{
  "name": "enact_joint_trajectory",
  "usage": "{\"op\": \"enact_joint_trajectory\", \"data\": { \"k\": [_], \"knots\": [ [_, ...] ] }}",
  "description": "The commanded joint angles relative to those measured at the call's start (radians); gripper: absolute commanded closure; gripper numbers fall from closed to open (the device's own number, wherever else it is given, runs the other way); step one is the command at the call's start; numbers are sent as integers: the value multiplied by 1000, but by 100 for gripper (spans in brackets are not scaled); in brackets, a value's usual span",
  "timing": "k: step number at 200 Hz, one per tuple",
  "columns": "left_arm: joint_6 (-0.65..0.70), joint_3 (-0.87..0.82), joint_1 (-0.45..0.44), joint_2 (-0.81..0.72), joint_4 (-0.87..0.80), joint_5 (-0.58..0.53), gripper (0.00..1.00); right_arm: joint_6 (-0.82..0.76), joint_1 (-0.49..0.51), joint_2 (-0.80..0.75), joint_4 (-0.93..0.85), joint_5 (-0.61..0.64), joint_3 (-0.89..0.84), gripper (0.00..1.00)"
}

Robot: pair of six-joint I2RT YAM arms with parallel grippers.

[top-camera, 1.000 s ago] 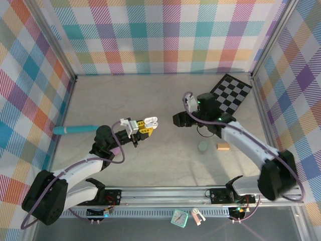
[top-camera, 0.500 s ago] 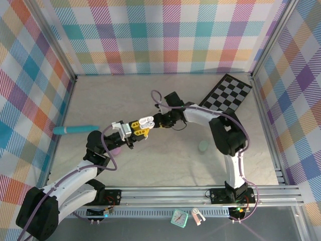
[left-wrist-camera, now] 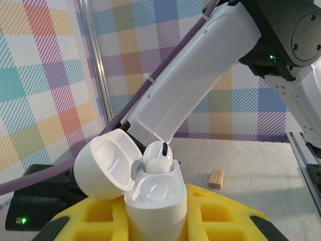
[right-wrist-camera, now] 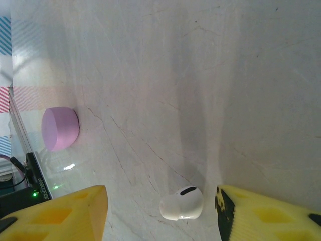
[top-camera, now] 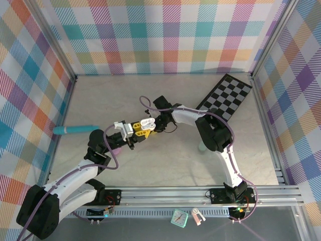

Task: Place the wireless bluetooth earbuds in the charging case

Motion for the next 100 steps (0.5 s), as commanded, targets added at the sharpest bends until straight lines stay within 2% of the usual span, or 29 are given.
{"op": "enact_joint_trajectory", "data": {
  "k": [1,64,100],
  "knots": [
    [-4,18,6,14,41,25,86,-38,26,25,-45,-29,8,42],
    [-5,8,7,19,53,25,86,-52,48,38,-71,-14,17,57],
    [-1,4,7,12,48,20,86,-86,65,53,-131,32,48,56]
  ]
}}
